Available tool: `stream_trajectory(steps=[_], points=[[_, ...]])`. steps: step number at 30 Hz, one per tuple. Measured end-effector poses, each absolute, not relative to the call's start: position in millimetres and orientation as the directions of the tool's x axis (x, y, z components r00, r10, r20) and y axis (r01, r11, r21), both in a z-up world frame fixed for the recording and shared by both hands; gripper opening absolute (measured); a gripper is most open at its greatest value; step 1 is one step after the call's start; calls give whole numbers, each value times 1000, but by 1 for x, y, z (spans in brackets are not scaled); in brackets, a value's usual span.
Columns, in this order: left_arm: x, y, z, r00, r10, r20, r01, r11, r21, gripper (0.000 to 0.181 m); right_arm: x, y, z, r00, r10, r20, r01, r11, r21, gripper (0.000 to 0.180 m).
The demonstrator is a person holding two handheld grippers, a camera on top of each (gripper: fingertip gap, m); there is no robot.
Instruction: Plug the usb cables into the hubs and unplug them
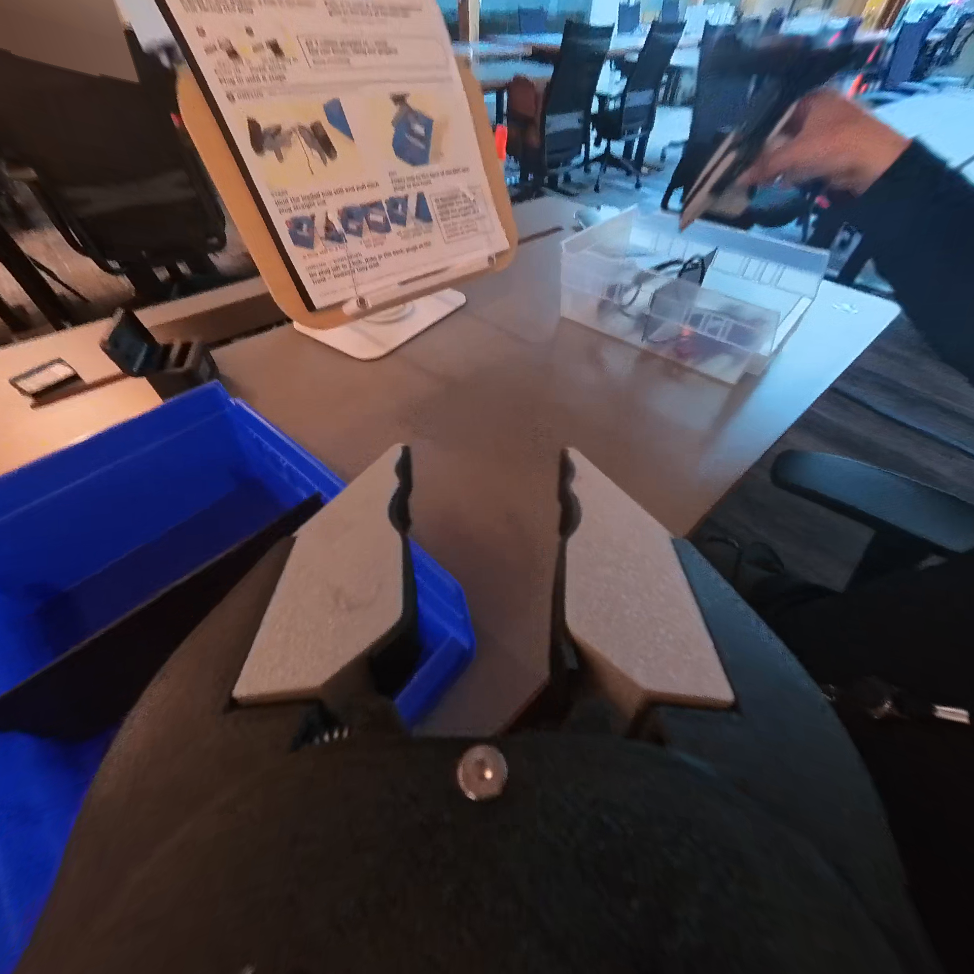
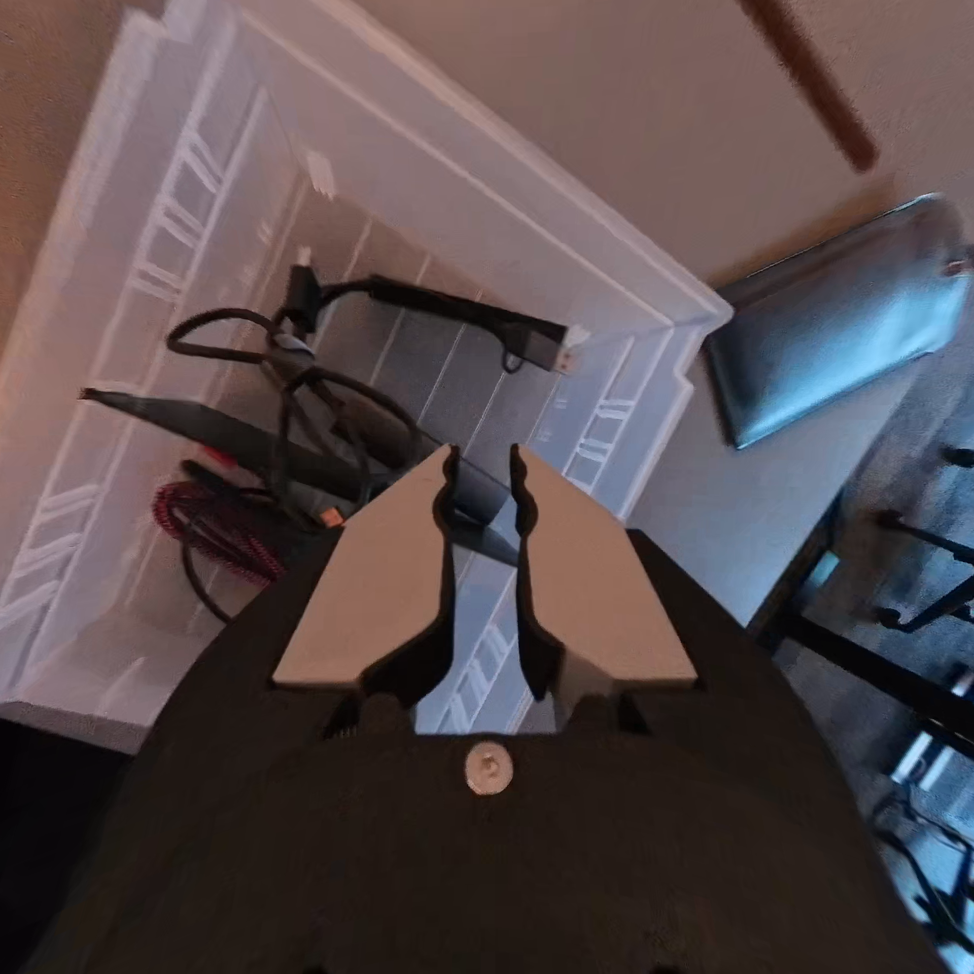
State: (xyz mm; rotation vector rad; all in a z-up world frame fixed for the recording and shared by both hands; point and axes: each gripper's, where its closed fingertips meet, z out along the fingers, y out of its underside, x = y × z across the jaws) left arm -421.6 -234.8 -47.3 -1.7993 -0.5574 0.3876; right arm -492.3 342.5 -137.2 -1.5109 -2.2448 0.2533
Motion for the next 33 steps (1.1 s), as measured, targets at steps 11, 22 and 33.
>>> stream_trajectory(steps=[11,22,33], points=[[-460,-229,-165,635,764,115,494,-287,-821,99,-383,206,-119,-454,891,-22,495,231,-838,112],[-469,-276,-156,541,812,-219,376,-467,-800,5,-410,171,-221,-323,928,183,640,357,-680,47],[-455,-301,-63,409,867,-284,198,-388,-900,4,-426,-106,-217,-576,817,-34,572,373,-731,96]])
